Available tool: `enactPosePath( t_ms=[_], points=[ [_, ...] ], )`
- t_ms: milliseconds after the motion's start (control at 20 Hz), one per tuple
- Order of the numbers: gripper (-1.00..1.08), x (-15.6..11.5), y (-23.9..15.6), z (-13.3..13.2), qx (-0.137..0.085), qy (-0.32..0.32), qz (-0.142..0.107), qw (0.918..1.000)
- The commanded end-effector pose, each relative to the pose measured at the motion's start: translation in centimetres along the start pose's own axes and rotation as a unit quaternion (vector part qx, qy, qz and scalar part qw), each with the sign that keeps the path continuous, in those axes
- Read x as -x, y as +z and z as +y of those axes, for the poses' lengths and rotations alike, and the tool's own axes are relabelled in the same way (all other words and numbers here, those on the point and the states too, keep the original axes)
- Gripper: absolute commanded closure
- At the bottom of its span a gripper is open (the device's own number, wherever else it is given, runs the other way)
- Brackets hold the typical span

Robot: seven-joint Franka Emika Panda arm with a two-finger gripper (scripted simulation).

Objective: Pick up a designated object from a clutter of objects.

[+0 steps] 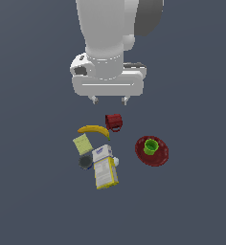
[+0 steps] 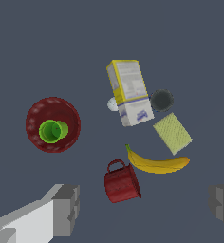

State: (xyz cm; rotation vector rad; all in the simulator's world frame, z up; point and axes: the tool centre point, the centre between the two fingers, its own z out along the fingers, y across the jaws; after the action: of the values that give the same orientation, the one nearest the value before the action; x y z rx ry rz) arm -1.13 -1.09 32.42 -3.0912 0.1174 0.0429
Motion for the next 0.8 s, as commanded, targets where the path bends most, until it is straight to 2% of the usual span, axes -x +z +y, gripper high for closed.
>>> enactPosePath(
  t_ms=[0,350,750],
  points=[
    [-0.92,0.0,-0.2,0.2,-0.003,0.002,0.001,1.0],
    [-0.92,-0.5,0.3,0.2,-0.002,-0.002,0.001,1.0],
    [-0.92,-2.9,3.0,0.6,0.004,-0.021,0.003,0.9998]
  ],
)
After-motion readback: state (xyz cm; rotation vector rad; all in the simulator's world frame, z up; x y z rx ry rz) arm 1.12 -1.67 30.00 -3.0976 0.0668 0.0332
